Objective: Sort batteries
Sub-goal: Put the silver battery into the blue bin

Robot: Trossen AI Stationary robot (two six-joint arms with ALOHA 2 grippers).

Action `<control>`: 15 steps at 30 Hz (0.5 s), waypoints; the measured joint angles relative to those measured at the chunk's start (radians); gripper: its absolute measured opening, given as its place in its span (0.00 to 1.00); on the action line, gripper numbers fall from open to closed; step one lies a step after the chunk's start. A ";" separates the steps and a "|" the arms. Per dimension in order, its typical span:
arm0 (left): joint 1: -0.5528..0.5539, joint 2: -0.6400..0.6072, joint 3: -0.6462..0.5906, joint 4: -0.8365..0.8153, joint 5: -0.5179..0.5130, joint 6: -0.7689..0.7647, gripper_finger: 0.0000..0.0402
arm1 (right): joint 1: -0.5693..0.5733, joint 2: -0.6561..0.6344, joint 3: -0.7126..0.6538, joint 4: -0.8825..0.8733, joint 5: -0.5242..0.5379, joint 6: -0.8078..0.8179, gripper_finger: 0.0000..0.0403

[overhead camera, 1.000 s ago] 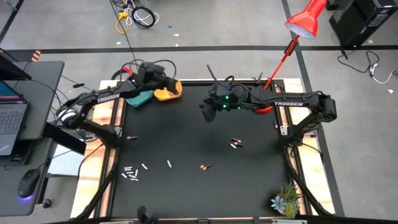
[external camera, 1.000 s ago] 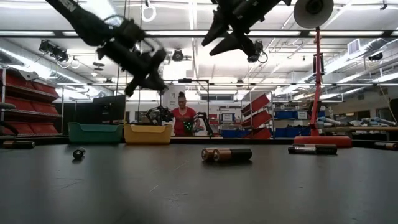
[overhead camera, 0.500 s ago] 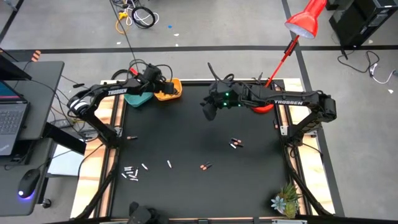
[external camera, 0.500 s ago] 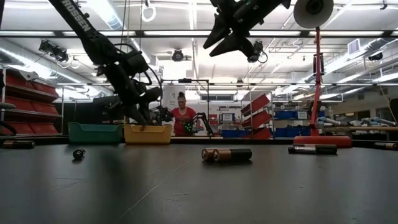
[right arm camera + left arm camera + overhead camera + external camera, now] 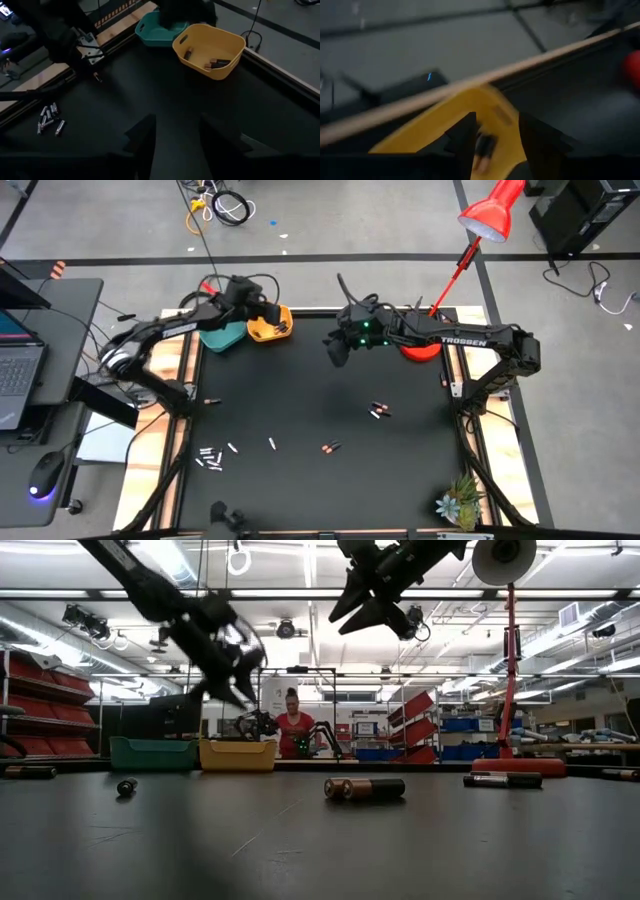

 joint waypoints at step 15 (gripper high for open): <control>-0.418 -0.497 -0.003 -0.857 0.036 -0.075 0.39 | 0.000 0.002 0.000 0.006 -0.016 0.006 0.39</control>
